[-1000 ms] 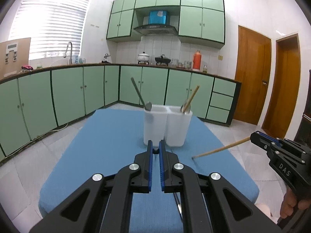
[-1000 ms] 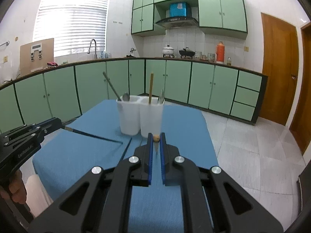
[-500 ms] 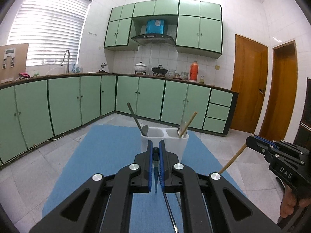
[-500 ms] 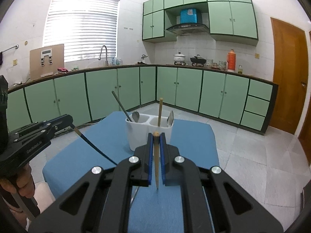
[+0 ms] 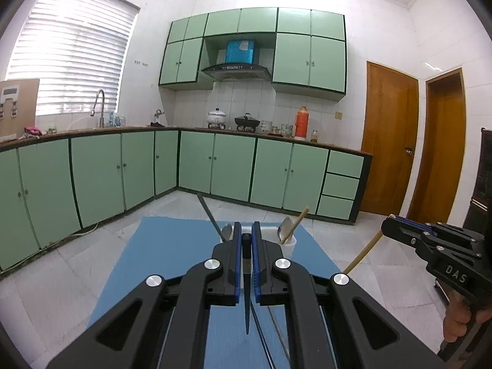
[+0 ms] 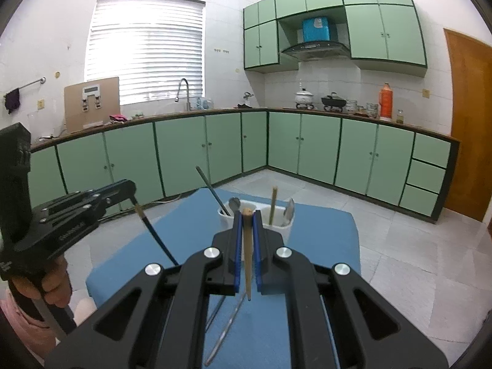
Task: Organize utensils
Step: 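Lift and carry the black chopstick to the holder with the left tool while the right carries its wooden one, then lower the black chopstick into the holder and open the left tool while the right releases its wooden one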
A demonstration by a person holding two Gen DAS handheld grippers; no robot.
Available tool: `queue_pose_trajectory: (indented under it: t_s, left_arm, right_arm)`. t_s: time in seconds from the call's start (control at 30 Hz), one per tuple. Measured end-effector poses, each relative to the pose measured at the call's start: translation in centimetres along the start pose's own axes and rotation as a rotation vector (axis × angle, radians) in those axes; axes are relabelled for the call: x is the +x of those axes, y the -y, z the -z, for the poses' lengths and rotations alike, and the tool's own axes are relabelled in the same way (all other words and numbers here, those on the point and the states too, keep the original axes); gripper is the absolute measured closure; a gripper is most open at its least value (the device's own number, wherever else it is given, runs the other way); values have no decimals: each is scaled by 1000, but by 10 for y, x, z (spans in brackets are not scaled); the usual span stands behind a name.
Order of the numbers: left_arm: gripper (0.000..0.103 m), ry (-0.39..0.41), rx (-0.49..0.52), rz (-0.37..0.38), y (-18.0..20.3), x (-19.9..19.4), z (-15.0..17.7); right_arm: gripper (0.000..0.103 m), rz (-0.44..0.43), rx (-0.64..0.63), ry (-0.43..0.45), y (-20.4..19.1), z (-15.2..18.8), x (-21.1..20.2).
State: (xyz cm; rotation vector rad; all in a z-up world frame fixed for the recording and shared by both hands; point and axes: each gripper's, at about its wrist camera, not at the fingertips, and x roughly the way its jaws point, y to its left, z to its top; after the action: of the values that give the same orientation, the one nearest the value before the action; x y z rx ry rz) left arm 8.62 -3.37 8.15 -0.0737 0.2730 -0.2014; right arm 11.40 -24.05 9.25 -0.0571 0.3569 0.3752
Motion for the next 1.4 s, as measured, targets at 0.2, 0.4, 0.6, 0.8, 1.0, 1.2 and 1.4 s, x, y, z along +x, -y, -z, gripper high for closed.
queue_pose_trajectory:
  t_s: [0.2, 0.4, 0.6, 0.8, 1.0, 1.2, 1.4]
  left_arm:
    - [97, 66, 7, 6, -1, 1, -30]
    - [97, 152, 15, 7, 5, 13, -70]
    - [97, 225, 9, -4, 8, 42, -105]
    - [97, 225, -3, -30, 5, 91, -109]
    - [97, 155, -10, -44, -2, 149, -88]
    - [97, 91, -18, -63, -12, 187, -71]
    - [96, 46, -23, -77, -21, 208, -56]
  right_arm:
    - [97, -40, -12, 68, 0, -39, -6]
    - [97, -31, -21, 142, 5, -83, -2]
    - [97, 9, -33, 155, 19, -109, 26]
    - [97, 46, -30, 103, 31, -109, 74]
    - [97, 43, 1, 19, 42, -89, 127]
    - [97, 35, 36, -38, 51, -72, 161]
    - [97, 29, 70, -86, 58, -56, 181]
